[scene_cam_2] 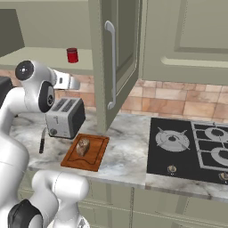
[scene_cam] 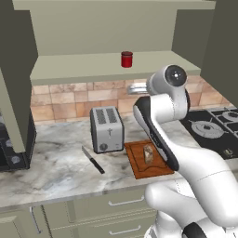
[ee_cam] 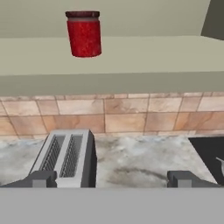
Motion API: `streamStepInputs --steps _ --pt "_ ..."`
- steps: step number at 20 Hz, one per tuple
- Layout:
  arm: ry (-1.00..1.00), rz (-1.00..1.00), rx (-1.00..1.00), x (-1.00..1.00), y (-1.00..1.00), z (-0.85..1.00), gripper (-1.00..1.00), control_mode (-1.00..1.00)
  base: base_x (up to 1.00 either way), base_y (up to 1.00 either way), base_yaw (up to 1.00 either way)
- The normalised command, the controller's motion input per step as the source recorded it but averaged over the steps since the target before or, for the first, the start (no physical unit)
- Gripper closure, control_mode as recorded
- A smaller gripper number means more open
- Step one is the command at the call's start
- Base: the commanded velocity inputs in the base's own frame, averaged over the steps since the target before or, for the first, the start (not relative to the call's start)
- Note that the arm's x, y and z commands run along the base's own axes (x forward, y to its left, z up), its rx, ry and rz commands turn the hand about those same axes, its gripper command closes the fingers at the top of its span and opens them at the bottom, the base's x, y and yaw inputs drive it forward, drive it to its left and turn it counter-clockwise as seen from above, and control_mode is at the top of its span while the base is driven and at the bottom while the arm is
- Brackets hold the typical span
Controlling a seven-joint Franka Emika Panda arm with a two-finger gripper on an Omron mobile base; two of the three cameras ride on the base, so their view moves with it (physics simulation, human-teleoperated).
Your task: Pick the bread, place it on the cutting board, pick the jam, place it on the counter, and close the cabinet.
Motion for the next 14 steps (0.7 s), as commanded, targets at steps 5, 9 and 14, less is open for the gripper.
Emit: streamStepInputs --steps 5,9,14 --pt "-0.01 0.01 -0.02 0.00 0.08 0.09 -1.00 -1.00 0.00 0.00 0.00" --pt "-0.05 0.02 -0.04 0.00 0.06 0.01 -1.00 -1.00 0.00 0.00 0.00" --pt "-0.05 0.01 -0.02 0.00 0.05 0.08 -1.00 -1.00 0.00 0.00 0.00"
